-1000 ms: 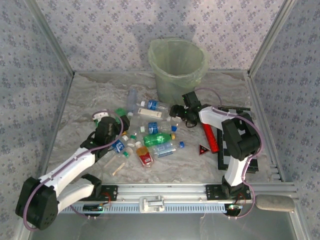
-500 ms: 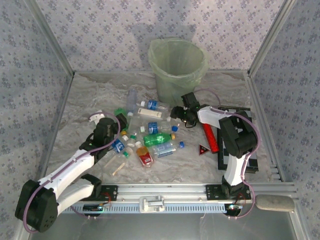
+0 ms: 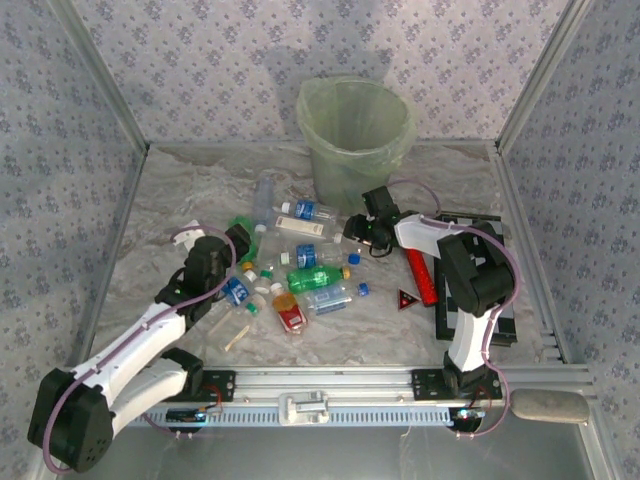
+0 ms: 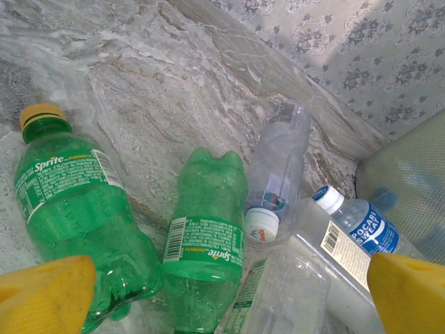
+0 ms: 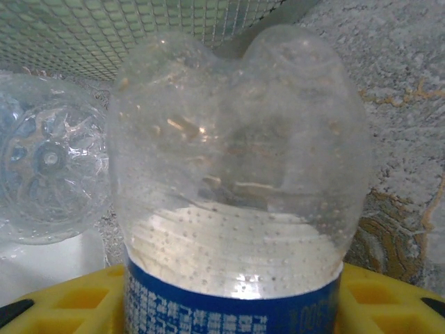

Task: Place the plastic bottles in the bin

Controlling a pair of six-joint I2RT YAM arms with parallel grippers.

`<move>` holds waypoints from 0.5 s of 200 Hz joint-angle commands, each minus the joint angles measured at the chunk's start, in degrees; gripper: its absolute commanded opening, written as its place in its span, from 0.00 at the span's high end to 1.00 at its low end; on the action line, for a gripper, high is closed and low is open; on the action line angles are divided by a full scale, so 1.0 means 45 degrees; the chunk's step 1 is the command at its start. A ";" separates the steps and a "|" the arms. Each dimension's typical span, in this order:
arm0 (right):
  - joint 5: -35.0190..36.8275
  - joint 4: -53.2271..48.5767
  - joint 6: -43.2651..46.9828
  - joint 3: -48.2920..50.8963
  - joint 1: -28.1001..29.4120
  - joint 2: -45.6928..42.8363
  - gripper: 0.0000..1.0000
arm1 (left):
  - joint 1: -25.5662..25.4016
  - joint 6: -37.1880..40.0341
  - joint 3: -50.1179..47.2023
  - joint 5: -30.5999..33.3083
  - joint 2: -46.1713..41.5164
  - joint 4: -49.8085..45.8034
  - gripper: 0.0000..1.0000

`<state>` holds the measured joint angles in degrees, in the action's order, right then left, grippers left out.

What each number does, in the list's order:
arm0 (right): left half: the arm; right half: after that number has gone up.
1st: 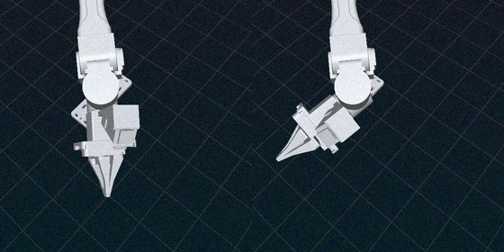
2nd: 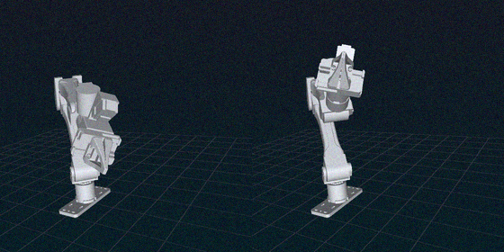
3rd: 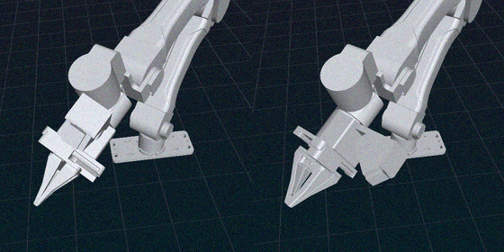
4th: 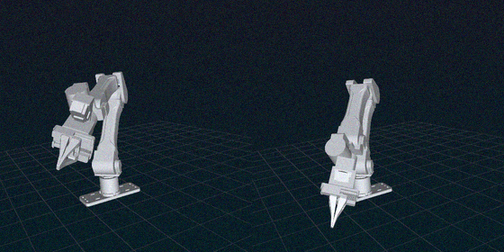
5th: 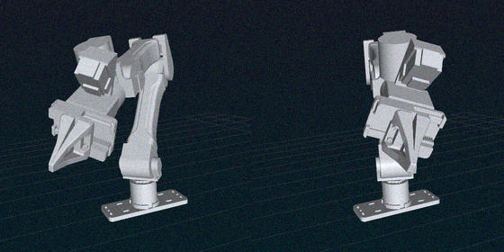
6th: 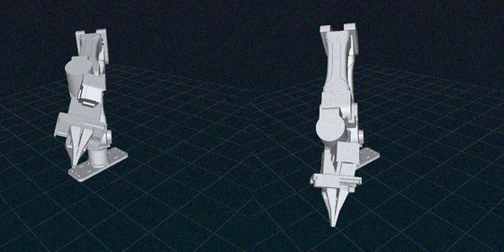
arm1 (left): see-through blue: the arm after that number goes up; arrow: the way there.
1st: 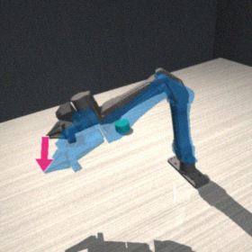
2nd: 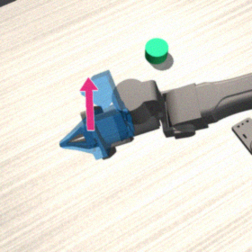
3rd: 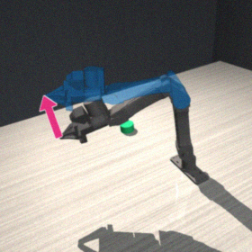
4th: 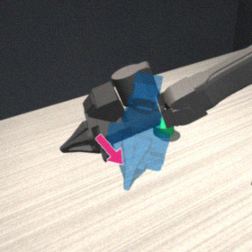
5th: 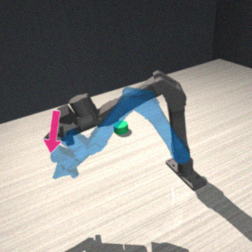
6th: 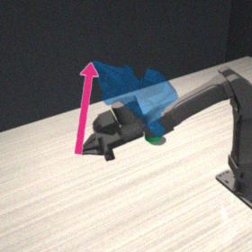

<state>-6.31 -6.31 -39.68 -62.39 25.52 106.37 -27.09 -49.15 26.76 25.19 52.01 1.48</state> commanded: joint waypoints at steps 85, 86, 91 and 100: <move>0.3109 -0.1097 0.0720 0.1039 -0.0217 -0.4819 0.46 | 0.0178 0.0003 -0.0054 0.0300 0.0248 0.0199 0.00; 0.3153 -0.1127 0.0716 0.1026 -0.0209 -0.4843 0.46 | 0.0179 0.0003 -0.0052 0.0300 0.0253 0.0209 0.00; 0.3381 -0.1273 0.0929 0.0956 -0.0226 -0.5058 0.46 | 0.0195 0.0022 -0.0067 0.0280 0.0272 0.0219 0.00; 0.4047 -0.1701 0.1536 0.0708 -0.0231 -0.5567 0.46 | 0.0218 0.0060 -0.0086 0.0230 0.0313 0.0257 0.00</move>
<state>3.18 -9.17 -37.45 -57.93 24.97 86.43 -26.70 -49.17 26.65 26.20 52.95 1.52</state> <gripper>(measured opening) 0.540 0.999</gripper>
